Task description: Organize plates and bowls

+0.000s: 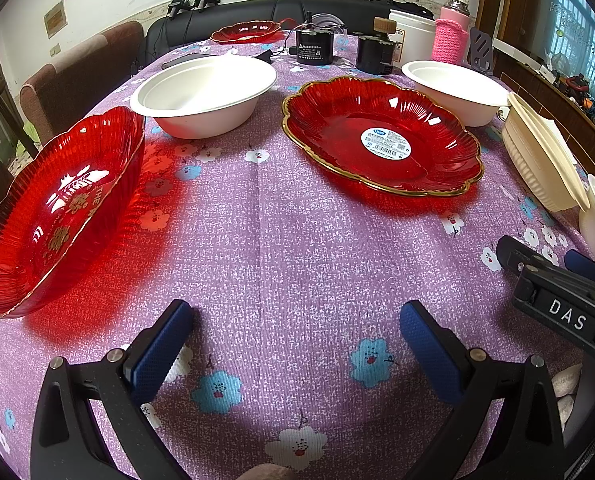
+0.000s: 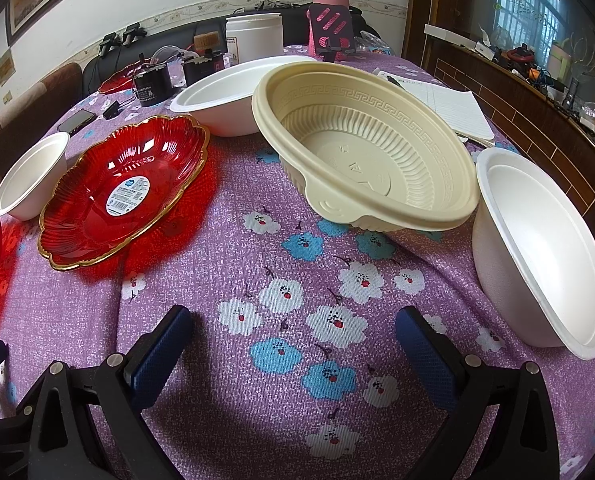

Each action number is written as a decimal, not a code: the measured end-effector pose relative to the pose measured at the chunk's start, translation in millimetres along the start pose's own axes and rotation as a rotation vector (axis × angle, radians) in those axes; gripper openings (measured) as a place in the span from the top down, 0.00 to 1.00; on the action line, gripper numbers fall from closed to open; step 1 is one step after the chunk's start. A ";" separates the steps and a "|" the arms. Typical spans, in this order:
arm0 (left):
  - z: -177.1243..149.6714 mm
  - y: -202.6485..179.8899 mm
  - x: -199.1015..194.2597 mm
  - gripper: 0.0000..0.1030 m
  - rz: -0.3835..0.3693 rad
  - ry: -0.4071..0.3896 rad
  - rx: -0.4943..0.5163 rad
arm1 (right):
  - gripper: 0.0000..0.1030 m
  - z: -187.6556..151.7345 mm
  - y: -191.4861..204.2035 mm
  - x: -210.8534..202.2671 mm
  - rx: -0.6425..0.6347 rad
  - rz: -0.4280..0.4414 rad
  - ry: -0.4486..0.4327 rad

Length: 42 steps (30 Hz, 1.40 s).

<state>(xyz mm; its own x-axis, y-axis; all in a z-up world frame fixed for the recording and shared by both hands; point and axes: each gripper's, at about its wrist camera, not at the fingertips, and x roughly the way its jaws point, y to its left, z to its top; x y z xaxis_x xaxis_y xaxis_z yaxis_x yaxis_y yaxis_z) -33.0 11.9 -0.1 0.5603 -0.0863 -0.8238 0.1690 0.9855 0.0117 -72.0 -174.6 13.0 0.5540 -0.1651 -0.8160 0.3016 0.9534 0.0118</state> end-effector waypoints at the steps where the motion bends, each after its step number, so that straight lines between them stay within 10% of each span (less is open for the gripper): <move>1: -0.2 -0.2 -0.1 0.00 0.000 0.000 0.000 | 0.01 0.0 0.0 0.0 0.000 0.000 0.000; 22: -17.6 -0.6 -17.0 0.00 -0.020 0.082 0.020 | 0.01 -12.7 3.1 -13.3 -0.072 0.044 0.098; 27: -30.8 12.5 -73.8 0.00 -0.101 -0.072 0.036 | 0.01 -26.7 4.6 -28.5 -0.102 0.080 0.113; 36: -1.7 117.7 -215.8 0.00 -0.004 -0.490 -0.139 | 0.04 -30.2 33.4 -169.9 -0.249 0.110 -0.439; 42: 57.4 170.4 -297.1 0.00 0.129 -0.635 -0.158 | 0.04 53.9 57.0 -238.9 -0.271 0.133 -0.624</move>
<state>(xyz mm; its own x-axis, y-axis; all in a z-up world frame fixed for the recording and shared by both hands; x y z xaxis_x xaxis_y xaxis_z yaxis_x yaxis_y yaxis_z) -124.2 197.1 279.2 0.9449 0.0122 -0.3270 -0.0251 0.9991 -0.0354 -145.3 -94.5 239.7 0.9401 -0.0797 -0.3314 0.0410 0.9917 -0.1223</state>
